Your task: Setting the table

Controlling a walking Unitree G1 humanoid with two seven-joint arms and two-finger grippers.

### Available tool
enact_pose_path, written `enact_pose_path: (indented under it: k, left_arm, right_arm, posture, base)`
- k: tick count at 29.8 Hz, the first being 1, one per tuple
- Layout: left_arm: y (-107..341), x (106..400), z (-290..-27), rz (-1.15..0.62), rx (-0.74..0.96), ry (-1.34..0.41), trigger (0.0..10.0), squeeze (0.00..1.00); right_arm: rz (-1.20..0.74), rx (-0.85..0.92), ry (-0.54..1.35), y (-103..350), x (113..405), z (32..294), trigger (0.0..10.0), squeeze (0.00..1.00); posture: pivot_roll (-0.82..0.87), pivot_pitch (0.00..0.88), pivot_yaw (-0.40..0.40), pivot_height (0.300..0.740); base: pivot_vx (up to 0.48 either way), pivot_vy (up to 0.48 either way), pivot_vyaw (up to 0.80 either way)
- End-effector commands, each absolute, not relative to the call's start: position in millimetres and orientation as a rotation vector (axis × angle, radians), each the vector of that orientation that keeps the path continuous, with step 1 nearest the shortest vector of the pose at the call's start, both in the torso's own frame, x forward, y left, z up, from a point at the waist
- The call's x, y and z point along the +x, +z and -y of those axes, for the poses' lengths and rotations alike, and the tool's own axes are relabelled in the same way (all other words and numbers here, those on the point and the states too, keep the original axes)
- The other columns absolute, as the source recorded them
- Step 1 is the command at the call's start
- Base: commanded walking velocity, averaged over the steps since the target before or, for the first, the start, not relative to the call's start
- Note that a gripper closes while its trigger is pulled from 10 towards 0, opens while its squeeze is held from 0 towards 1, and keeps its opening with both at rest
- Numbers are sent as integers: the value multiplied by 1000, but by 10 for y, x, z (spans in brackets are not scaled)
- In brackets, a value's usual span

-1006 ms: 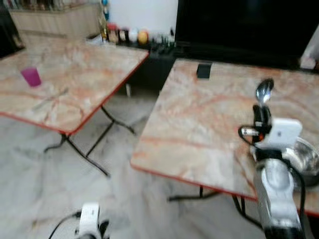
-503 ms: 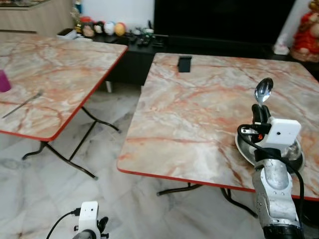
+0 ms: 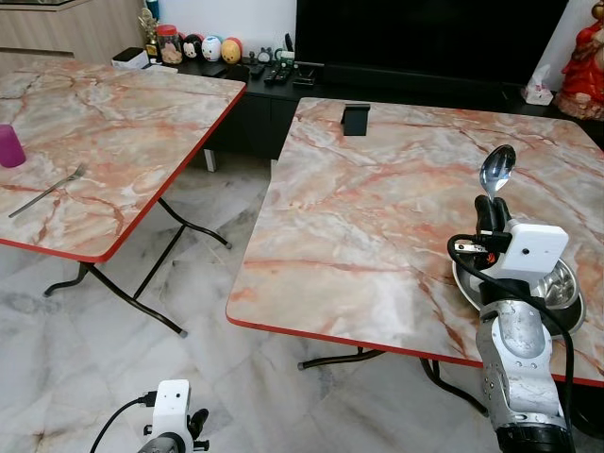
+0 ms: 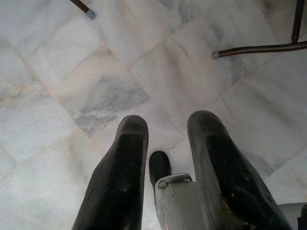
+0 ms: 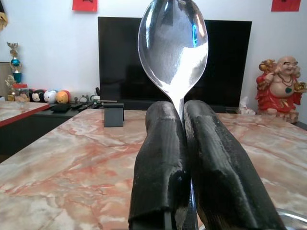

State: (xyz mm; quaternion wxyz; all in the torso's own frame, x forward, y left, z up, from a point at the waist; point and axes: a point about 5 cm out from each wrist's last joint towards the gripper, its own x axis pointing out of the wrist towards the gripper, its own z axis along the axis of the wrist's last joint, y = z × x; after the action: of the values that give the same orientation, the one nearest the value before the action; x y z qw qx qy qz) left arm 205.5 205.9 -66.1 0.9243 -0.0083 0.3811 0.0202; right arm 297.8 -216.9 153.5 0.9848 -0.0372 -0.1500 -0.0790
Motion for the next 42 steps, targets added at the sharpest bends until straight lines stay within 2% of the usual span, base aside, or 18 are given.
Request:
enact_pose_path:
  k: [1, 9, 32, 37, 42]
  left_arm:
    - [-658, 2057, -2060, -782, 5, 28, 10000, 0]
    - [-658, 2055, -2057, -779, 2, 27, 10000, 0]
    - [-658, 2057, -2045, -776, -6, 31, 10000, 0]
    - [-653, 2067, -2042, -771, -6, 30, 10000, 0]
    - [-649, 2073, -2042, -769, -4, 29, 10000, 0]
  right_arm:
    - [313, -70, -165, 1559, 2987, 2179, 10000, 0]
    - [312, -74, -167, 1563, 2986, 2187, 10000, 0]
    - [300, -62, -178, 1559, 3001, 2210, 10000, 0]
    - [307, -71, -170, 1565, 3006, 2199, 10000, 0]
    - [302, -68, -180, 1556, 3005, 2206, 10000, 0]
  posture:
    - [10, 0, -43, 727]
    - [8, 0, -45, 727]
    - [8, 0, -50, 727]
    - [8, 0, -49, 727]
    - [8, 0, -48, 727]
  base:
    - [0, -322, 0]
    - [0, -324, 0]
    - [0, 0, 0]
    - [0, 0, -596]
    - [0, 0, 0]
